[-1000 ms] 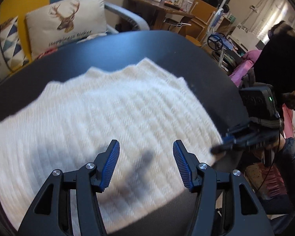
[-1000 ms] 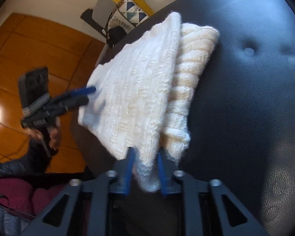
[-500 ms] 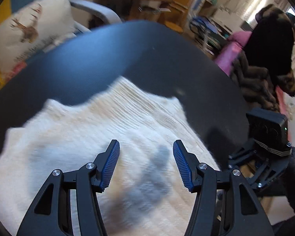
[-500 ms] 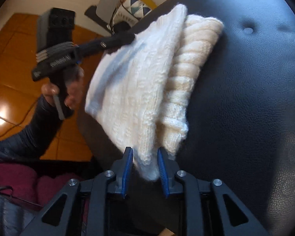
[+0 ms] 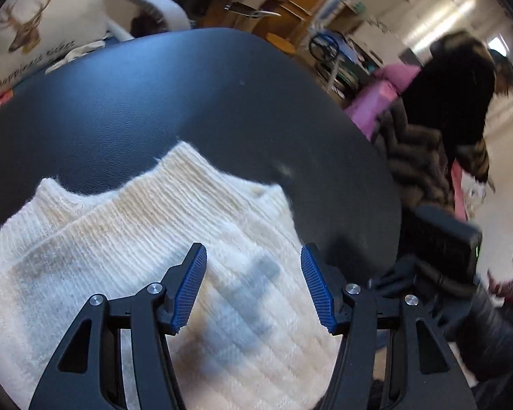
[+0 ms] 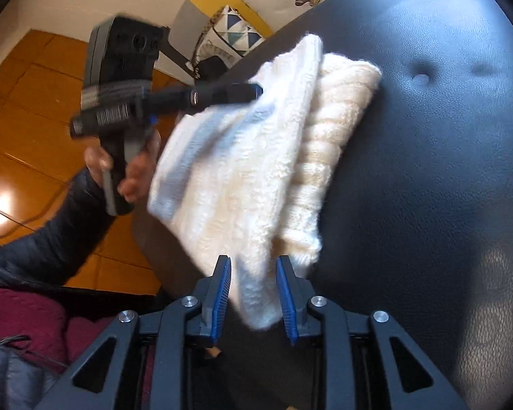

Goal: Fold clothes

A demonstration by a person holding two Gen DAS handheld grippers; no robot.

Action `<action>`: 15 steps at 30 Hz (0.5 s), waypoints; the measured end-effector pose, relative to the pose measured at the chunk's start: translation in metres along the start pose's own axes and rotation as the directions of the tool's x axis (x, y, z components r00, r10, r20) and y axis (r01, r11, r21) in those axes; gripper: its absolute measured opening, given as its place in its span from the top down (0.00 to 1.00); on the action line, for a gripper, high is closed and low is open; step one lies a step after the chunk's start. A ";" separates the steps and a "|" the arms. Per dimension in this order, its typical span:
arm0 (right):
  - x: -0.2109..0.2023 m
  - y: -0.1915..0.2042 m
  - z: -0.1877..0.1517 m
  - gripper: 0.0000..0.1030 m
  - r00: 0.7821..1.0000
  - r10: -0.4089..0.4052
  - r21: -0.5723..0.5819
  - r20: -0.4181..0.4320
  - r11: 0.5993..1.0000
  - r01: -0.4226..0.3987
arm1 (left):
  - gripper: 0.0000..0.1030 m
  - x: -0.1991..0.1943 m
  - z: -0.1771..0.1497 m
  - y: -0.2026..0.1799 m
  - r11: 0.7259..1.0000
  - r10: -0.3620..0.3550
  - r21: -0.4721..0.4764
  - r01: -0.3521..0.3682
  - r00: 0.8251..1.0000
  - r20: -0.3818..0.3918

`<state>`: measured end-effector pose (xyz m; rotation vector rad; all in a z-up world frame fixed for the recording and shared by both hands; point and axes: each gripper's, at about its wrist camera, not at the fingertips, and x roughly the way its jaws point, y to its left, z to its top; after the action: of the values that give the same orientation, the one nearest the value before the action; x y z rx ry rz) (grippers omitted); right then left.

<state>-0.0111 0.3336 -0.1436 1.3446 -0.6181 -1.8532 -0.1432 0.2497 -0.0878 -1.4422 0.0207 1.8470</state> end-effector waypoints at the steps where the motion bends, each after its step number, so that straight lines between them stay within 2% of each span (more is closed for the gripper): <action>1: 0.002 0.009 -0.001 0.84 1.000 0.000 -0.036 -0.010 0.999 -0.001 | 0.42 0.005 0.002 0.001 1.000 0.013 -0.005 -0.013 1.000 -0.009; 4: 0.006 0.032 -0.009 0.84 0.998 0.013 -0.131 -0.054 0.991 -0.021 | 0.42 0.028 -0.003 -0.012 0.999 0.022 0.045 -0.019 0.999 -0.048; 6: 0.018 0.021 -0.019 0.85 0.987 -0.081 -0.120 -0.136 0.991 0.065 | 0.42 0.043 -0.011 -0.033 0.988 0.069 0.143 -0.060 0.996 -0.061; 7: 0.017 0.014 -0.021 0.90 0.990 -0.060 -0.087 -0.128 0.995 0.049 | 0.42 0.047 -0.014 -0.041 0.981 0.085 0.180 -0.074 0.995 -0.057; 8: 0.013 0.007 -0.022 0.90 0.993 -0.041 -0.047 -0.110 0.998 0.036 | 0.42 0.047 -0.014 -0.044 0.978 0.088 0.194 -0.077 0.995 -0.052; 9: 0.007 0.005 -0.022 0.89 0.995 -0.027 -0.027 -0.094 0.999 0.025 | 0.42 0.043 -0.014 -0.044 0.982 0.070 0.176 -0.060 0.996 -0.049; 10: 0.001 0.004 -0.022 0.83 0.997 -0.014 -0.011 -0.078 1.000 0.013 | 0.42 0.036 -0.014 -0.039 0.990 0.029 0.139 -0.022 0.999 -0.045; 13: -0.031 0.005 -0.022 0.73 1.000 -0.020 -0.006 0.010 1.000 0.020 | 0.42 0.004 -0.020 -0.015 0.997 -0.073 0.014 0.073 0.997 0.010; 15: -0.050 0.006 -0.012 0.73 0.995 -0.058 -0.007 0.081 0.998 0.058 | 0.42 -0.020 -0.035 0.003 0.997 -0.068 -0.040 0.071 0.996 0.063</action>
<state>0.0103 0.3704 -0.1147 1.2990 -0.6165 -1.9630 -0.1153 0.2209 -0.0843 -1.3967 -0.0982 1.8439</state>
